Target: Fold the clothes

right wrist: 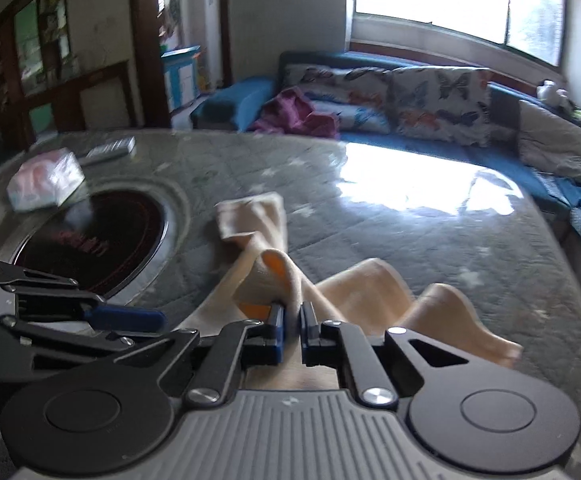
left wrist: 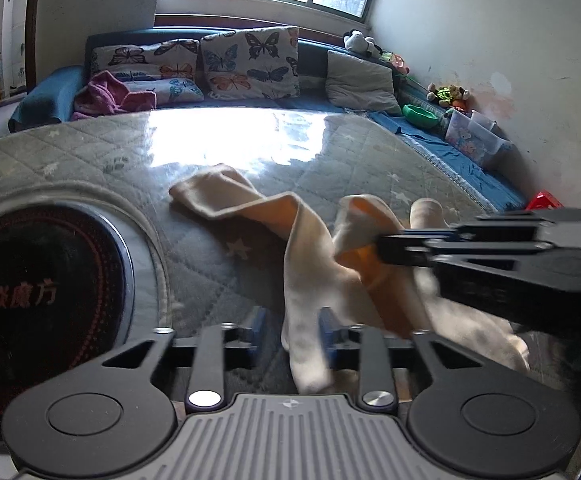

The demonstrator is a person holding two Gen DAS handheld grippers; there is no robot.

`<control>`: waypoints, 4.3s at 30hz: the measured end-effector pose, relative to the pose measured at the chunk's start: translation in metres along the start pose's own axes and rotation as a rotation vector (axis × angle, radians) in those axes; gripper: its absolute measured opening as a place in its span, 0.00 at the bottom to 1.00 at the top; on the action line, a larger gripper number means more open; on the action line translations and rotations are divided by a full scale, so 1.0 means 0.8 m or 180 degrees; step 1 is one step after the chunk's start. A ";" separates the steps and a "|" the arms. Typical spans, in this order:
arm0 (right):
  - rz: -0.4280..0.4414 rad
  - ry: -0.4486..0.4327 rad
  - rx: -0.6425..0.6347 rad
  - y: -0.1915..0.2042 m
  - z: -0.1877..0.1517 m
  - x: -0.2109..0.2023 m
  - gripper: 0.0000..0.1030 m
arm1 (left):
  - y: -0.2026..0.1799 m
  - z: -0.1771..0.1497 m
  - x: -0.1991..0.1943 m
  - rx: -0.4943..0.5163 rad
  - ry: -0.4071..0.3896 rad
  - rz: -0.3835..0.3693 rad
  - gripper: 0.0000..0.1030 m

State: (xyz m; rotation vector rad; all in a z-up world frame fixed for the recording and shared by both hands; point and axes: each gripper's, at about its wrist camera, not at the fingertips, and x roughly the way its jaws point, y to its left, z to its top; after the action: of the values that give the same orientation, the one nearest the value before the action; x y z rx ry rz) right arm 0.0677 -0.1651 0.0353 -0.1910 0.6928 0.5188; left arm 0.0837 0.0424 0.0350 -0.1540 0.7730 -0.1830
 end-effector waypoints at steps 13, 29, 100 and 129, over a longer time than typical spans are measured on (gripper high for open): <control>-0.0800 -0.0385 0.0635 -0.097 -0.063 -0.112 0.06 | -0.002 0.038 0.042 -0.0162 -0.0024 -0.0062 0.50; -0.1498 0.0051 0.1500 -0.189 -0.197 -0.148 0.06 | 0.001 0.024 0.022 -0.0167 -0.0218 -0.0100 0.11; -0.0180 0.0125 0.0307 -0.032 -0.063 -0.046 0.34 | 0.099 -0.005 -0.005 -0.0176 -0.0039 0.0453 0.15; -0.0243 0.0206 0.0362 -0.035 -0.062 -0.026 0.38 | 0.021 -0.035 -0.024 0.0621 -0.0053 -0.0151 0.41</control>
State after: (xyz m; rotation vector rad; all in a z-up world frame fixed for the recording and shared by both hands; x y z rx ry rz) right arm 0.0410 -0.2138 0.0110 -0.1274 0.7730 0.4003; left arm 0.0524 0.0608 0.0250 0.0110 0.7311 -0.3003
